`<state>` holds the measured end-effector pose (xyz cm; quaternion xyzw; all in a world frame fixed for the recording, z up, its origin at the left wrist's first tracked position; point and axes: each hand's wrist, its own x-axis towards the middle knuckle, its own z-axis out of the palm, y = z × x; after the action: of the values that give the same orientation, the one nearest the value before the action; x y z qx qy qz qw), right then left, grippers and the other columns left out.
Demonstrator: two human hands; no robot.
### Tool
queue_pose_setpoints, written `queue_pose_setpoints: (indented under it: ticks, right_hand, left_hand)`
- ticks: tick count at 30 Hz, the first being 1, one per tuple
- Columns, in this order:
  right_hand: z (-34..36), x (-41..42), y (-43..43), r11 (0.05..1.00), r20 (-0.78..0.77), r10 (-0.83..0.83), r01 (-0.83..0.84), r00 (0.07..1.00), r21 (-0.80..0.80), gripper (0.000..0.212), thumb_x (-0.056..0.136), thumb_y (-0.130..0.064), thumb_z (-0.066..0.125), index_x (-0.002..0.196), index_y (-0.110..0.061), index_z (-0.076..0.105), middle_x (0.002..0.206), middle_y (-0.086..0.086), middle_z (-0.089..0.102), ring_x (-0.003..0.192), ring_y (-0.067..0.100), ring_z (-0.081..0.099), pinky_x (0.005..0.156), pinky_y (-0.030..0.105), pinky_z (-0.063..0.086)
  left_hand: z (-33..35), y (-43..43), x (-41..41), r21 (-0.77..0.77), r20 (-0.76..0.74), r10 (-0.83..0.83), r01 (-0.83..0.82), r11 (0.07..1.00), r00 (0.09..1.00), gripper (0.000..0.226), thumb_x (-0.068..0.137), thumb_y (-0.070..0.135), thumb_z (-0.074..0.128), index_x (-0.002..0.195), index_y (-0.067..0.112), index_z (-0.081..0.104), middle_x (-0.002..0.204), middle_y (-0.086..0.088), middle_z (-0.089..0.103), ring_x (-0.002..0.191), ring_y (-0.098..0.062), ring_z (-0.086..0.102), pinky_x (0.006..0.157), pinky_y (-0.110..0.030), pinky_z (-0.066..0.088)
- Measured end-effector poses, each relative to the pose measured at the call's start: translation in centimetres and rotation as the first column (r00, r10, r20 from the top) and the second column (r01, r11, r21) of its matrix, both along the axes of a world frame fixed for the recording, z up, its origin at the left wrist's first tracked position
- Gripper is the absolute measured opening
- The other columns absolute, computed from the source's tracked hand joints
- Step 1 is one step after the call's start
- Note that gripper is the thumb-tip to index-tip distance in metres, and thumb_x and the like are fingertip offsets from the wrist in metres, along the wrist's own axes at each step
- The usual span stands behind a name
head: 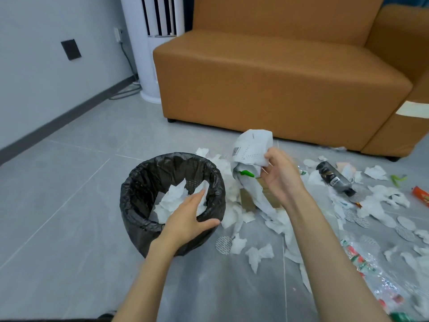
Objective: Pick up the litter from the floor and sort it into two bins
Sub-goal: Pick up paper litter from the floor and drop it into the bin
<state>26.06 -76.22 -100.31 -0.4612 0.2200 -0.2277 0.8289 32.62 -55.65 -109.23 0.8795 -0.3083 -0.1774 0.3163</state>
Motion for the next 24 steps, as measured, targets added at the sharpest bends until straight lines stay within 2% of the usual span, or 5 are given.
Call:
queue_pose_setpoints:
  ticks: [4, 8, 13, 17, 24]
  right_hand:
    - [1.7, -0.6, 1.2, 0.981, 0.027, 0.153, -0.148, 0.988, -0.126, 0.026, 0.089, 0.007, 0.041, 0.077, -0.015, 0.049, 0.065, -0.004, 0.055, 0.055, 0.007, 0.051, 0.051, 0.02, 0.043]
    - [2.3, -0.3, 2.4, 0.94, -0.017, 0.278, -0.275, 0.961, -0.199, 0.027, 0.089, 0.011, 0.041, 0.085, -0.013, 0.052, 0.068, -0.002, 0.058, 0.057, 0.007, 0.054, 0.052, 0.02, 0.046]
    - [2.0, 0.4, 4.1, 0.893, -0.054, 0.384, -0.385, 0.922, -0.233, 0.025, 0.09, 0.011, 0.043, 0.096, -0.01, 0.057, 0.084, 0.004, 0.064, 0.074, 0.01, 0.059, 0.07, 0.023, 0.05]
    - [1.5, 1.0, 5.6, 0.815, -0.16, 0.463, -0.489, 0.872, -0.31, 0.026, 0.091, 0.007, 0.047, 0.104, -0.012, 0.058, 0.096, 0.007, 0.067, 0.089, 0.015, 0.062, 0.086, 0.028, 0.049]
    - [0.8, 1.3, 7.2, 0.777, -0.248, 0.261, -0.355, 0.933, -0.52, 0.023, 0.085, 0.001, 0.064, 0.105, -0.01, 0.068, 0.088, 0.005, 0.07, 0.07, 0.005, 0.067, 0.063, 0.012, 0.051]
  left_hand:
    - [4.1, -1.4, -0.5, -0.389, -0.326, 0.017, -0.15, 0.909, 0.945, 0.088, 0.076, 0.043, 0.07, 0.148, 0.032, 0.02, 0.149, 0.009, 0.035, 0.135, -0.005, 0.034, 0.107, -0.021, 0.028]
    - [7.7, -0.5, 0.2, -0.557, -0.475, -0.025, -0.278, 0.783, 0.88, 0.08, 0.073, 0.058, 0.059, 0.144, 0.033, 0.031, 0.135, 0.01, 0.054, 0.121, -0.002, 0.051, 0.108, -0.028, 0.037]
    - [8.8, 1.2, 0.9, -0.58, -0.489, -0.013, -0.314, 0.752, 0.872, 0.076, 0.071, 0.052, 0.064, 0.14, 0.028, 0.042, 0.119, 0.011, 0.064, 0.112, -0.005, 0.06, 0.102, -0.032, 0.045]
    - [8.6, 1.6, 0.7, -0.597, -0.488, -0.038, -0.302, 0.743, 0.872, 0.042, 0.086, 0.024, 0.064, 0.127, 0.024, 0.055, 0.108, 0.006, 0.071, 0.101, -0.007, 0.066, 0.082, -0.021, 0.054]
    - [7.2, 2.5, 1.8, -0.553, -0.437, 0.094, -0.35, 0.756, 0.894, 0.028, 0.086, 0.013, 0.066, 0.113, 0.021, 0.063, 0.1, 0.0, 0.073, 0.095, -0.015, 0.069, 0.085, -0.035, 0.056]
